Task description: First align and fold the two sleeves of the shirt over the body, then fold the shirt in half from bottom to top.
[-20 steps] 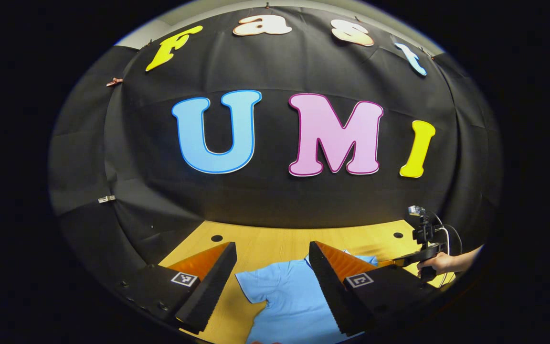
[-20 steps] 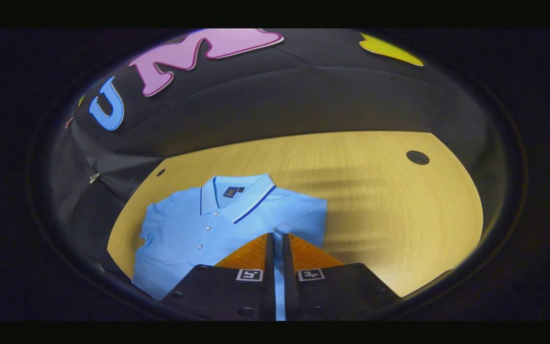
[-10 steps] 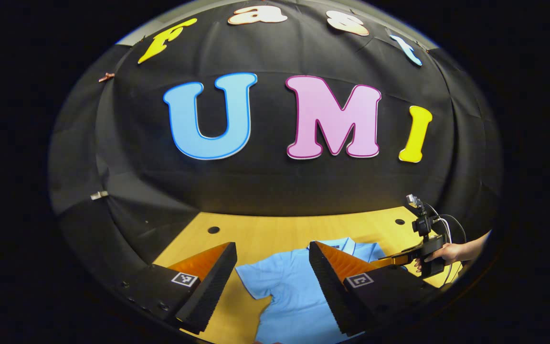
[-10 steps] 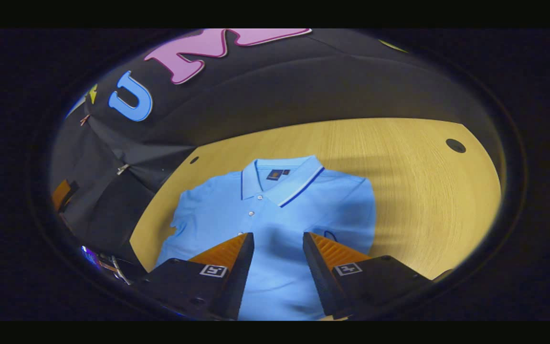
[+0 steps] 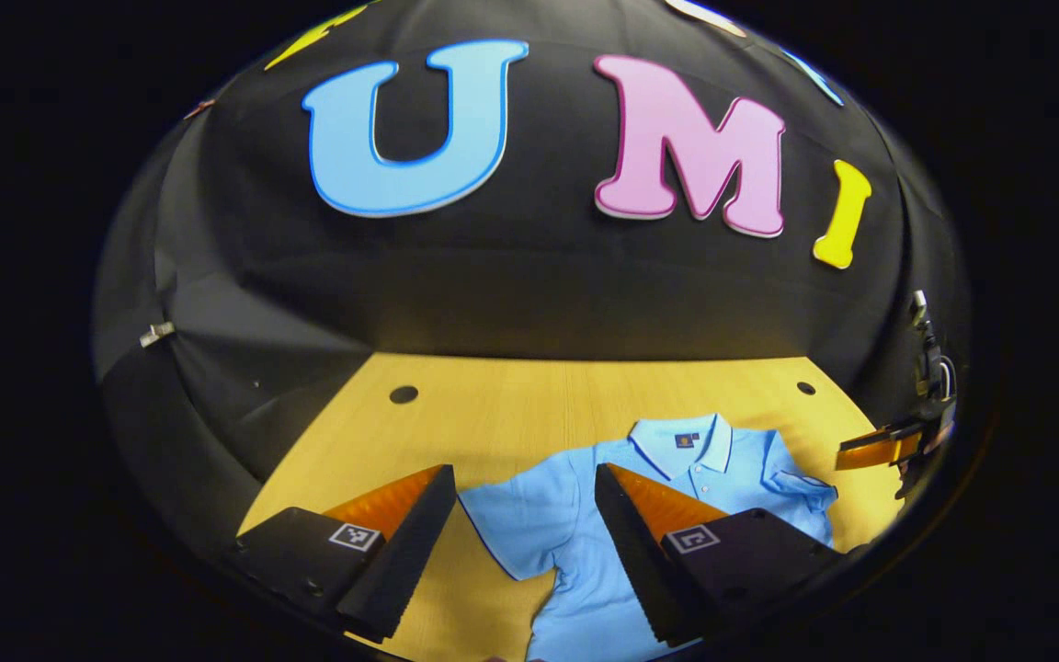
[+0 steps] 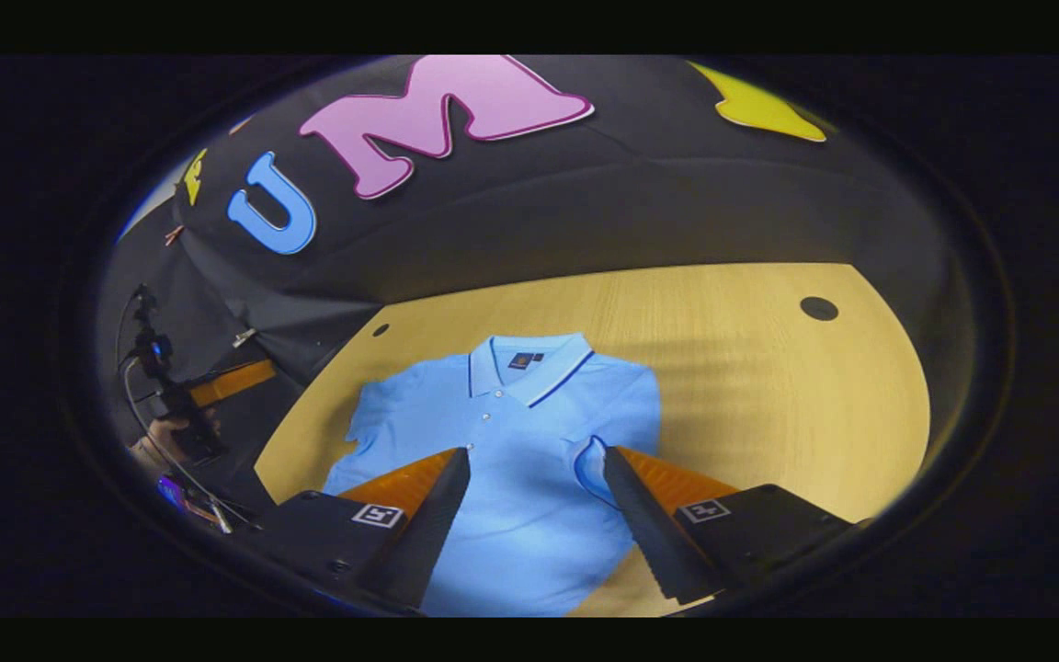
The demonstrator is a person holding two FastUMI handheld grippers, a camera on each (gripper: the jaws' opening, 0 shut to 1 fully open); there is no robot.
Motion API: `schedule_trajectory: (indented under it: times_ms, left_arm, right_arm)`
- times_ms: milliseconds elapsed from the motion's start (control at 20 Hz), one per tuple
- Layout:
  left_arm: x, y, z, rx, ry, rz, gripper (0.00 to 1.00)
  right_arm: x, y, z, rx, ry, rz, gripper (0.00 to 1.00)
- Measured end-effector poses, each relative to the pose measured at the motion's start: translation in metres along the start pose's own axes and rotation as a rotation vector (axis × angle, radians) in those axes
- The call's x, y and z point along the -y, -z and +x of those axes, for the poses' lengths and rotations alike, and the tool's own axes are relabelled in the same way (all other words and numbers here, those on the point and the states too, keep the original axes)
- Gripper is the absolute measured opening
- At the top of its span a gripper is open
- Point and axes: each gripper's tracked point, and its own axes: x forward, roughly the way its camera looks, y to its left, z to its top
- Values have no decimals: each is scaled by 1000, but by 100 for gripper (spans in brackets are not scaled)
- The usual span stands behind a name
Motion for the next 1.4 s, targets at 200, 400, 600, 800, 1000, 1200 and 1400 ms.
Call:
schedule_trajectory:
  times_ms: [200, 400, 600, 800, 1000, 1200, 1400]
  left_arm:
    - [-17, 42, 64, -142, -10, 14, 97]
    - [-29, 72, 106, -239, -29, 38, 98]
    - [-39, 95, 130, -313, -42, 37, 97]
    - [-46, 122, 130, -399, -37, -6, 98]
    - [-36, 119, 138, -358, 4, 16, 66]
    - [-14, 113, 141, -353, 46, 23, 11]
    - [11, 93, 134, -316, 116, 34, 7]
  right_arm:
    - [3, 9, -25, 2, 19, 13, 92]
    - [11, 24, -46, -8, 58, 9, 92]
    - [20, 40, -58, -19, 98, 49, 92]
    - [23, 47, -62, -16, 119, 72, 93]
    - [26, 46, -59, -8, 126, 86, 93]
    - [27, 47, -56, -11, 121, 86, 93]
    - [29, 50, -53, -18, 120, 88, 93]
